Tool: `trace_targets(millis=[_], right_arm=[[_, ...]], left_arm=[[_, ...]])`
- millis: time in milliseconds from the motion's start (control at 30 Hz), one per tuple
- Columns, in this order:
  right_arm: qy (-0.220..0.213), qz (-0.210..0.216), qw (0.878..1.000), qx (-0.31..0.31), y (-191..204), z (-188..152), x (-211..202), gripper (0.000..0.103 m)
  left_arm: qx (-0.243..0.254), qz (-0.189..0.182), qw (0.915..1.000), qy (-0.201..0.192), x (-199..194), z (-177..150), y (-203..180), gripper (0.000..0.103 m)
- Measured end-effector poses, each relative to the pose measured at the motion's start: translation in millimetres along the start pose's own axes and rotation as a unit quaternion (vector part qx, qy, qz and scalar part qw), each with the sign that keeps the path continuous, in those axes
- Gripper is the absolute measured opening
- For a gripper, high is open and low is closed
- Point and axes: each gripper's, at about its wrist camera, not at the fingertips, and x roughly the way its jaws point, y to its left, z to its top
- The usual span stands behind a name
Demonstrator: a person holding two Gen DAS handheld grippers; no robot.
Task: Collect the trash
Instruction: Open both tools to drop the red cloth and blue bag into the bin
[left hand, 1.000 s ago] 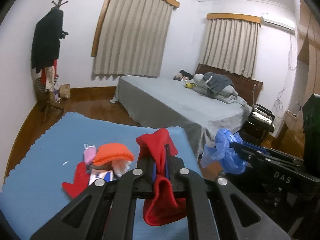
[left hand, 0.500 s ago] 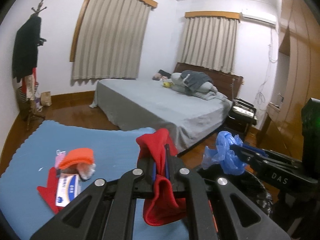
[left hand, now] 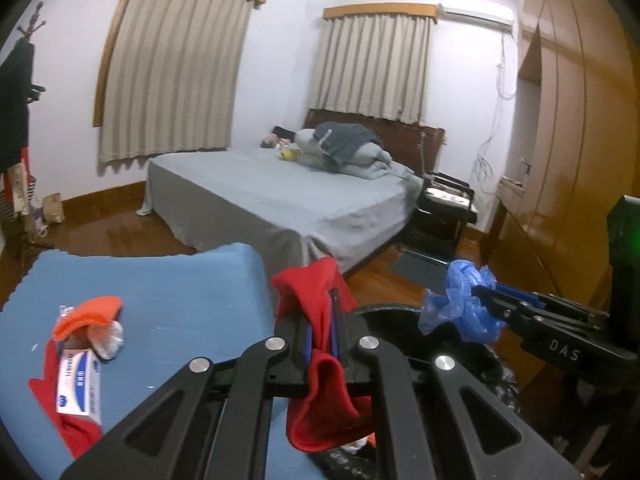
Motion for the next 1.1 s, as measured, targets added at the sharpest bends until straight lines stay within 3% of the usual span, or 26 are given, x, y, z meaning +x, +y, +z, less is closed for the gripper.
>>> trace_targets(millis=[433, 567, 600, 633, 700, 800, 867, 933, 1100], right_arm=[[0.015, -0.051, 0.998, 0.025, -55, -24, -2, 0.03], [0.021, -0.067, 0.997, 0.031, -67, -30, -1, 0.035], [0.026, -0.072, 0.997, 0.031, -69, -31, 1, 0.04], [0.028, -0.079, 0.996, 0.031, -72, -33, 1, 0.052], [0.029, -0.088, 0.995, 0.033, -77, -36, 2, 0.059], [0.029, -0.095, 0.995, 0.033, -83, -38, 2, 0.07], [0.022, -0.099, 0.994, 0.033, -83, -38, 0, 0.083], [0.016, -0.1, 0.994, 0.032, -81, -37, -2, 0.093], [0.009, -0.092, 0.995, 0.028, -70, -33, 0, 0.097]], left_arm=[[0.022, -0.063, 0.997, 0.039, 47, -7, -48, 0.007], [0.027, -0.079, 0.9951, 0.053, 59, -12, -58, 0.009], [0.027, -0.086, 0.9943, 0.058, 62, -12, -59, 0.017], [0.028, -0.09, 0.9934, 0.065, 65, -13, -59, 0.032], [0.026, -0.09, 0.9932, 0.069, 65, -16, -57, 0.045], [0.023, -0.085, 0.9929, 0.08, 65, -21, -51, 0.049], [0.018, -0.079, 0.9935, 0.08, 63, -22, -46, 0.052], [0.018, -0.065, 0.9951, 0.073, 58, -22, -39, 0.061], [-0.003, -0.019, 0.9985, 0.052, 41, -18, -11, 0.075]])
